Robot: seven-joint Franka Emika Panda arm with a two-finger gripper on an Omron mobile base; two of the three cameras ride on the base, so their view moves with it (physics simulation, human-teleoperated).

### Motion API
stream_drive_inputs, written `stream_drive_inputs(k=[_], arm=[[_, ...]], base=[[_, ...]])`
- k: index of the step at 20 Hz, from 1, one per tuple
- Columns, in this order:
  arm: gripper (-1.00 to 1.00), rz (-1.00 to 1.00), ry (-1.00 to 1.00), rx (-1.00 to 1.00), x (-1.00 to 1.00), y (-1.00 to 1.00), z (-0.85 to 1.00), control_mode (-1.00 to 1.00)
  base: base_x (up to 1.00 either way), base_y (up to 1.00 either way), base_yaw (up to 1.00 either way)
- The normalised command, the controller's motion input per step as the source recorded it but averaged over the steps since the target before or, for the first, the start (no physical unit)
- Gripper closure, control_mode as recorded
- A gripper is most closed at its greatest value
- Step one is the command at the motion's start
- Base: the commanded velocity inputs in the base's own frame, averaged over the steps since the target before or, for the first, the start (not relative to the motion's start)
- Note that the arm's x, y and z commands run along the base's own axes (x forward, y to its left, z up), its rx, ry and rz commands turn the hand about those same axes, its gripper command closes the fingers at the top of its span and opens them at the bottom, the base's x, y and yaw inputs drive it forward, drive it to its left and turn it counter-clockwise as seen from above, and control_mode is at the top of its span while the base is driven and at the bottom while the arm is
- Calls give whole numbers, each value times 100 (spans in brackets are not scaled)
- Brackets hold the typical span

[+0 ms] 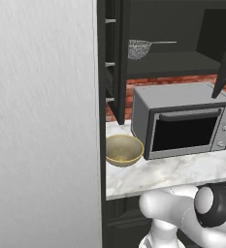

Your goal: Open the cabinet and setup a tea strainer by placing it in the bowl upright.

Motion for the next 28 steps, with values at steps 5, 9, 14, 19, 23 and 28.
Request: stream_drive_inputs(k=[5, 9, 14, 19, 23, 28], arm=[[-100, -7, 5, -21, -41, 22, 28, -100], [-100, -2, 16, -40, -14, 57, 3, -100], [-100, 0, 32, -56, 1, 90, -18, -100], [-100, 0, 28, -42, 15, 63, -24, -100], [-100, 0, 24, -32, 25, 25, -32, -100], [-100, 0, 22, -20, 47, -1, -89, -100]], base=[[0, 0, 0], [0, 0, 0], [0, 0, 0], [0, 0, 0], [0, 0, 0], [0, 0, 0]])
